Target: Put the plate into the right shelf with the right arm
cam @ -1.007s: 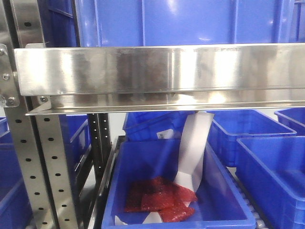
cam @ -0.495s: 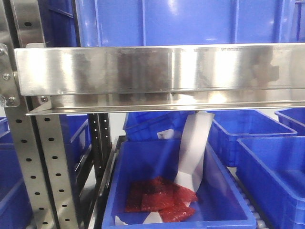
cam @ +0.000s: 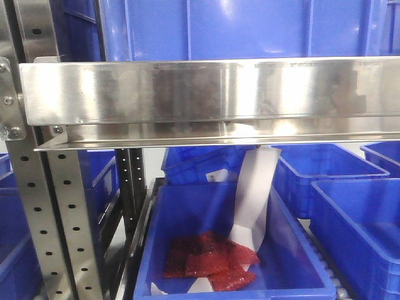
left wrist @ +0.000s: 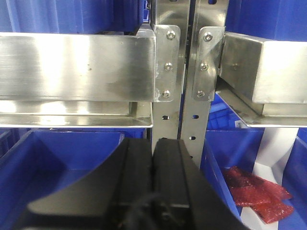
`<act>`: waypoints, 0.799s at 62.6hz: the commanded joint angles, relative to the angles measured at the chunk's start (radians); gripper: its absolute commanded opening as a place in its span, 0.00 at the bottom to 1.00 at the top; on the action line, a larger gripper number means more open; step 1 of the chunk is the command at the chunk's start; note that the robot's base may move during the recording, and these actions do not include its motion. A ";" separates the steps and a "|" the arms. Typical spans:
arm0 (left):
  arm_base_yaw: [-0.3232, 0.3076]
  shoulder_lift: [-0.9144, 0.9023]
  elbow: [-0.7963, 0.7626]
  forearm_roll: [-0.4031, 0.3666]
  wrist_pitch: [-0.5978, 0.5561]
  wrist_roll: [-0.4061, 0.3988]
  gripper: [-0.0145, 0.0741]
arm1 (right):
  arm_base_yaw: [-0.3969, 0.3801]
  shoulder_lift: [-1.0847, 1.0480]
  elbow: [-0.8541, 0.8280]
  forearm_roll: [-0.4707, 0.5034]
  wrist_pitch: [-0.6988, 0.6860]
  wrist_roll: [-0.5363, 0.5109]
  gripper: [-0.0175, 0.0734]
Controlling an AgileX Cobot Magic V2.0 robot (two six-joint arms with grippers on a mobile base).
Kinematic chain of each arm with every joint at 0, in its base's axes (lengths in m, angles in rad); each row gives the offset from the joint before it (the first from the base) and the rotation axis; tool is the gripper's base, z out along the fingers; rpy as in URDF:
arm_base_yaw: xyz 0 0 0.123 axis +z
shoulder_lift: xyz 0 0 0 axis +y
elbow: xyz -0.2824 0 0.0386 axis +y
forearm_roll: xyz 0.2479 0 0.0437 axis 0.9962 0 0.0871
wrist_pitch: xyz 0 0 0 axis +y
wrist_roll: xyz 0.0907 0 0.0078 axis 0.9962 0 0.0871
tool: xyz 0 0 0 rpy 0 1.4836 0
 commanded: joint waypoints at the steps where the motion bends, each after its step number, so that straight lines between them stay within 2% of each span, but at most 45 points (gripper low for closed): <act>1: -0.006 -0.002 0.008 -0.004 -0.084 0.003 0.11 | -0.007 -0.011 -0.005 0.005 -0.079 -0.004 0.25; 50: -0.006 -0.002 0.008 -0.004 -0.084 0.003 0.11 | -0.007 -0.011 -0.005 0.005 -0.079 -0.004 0.25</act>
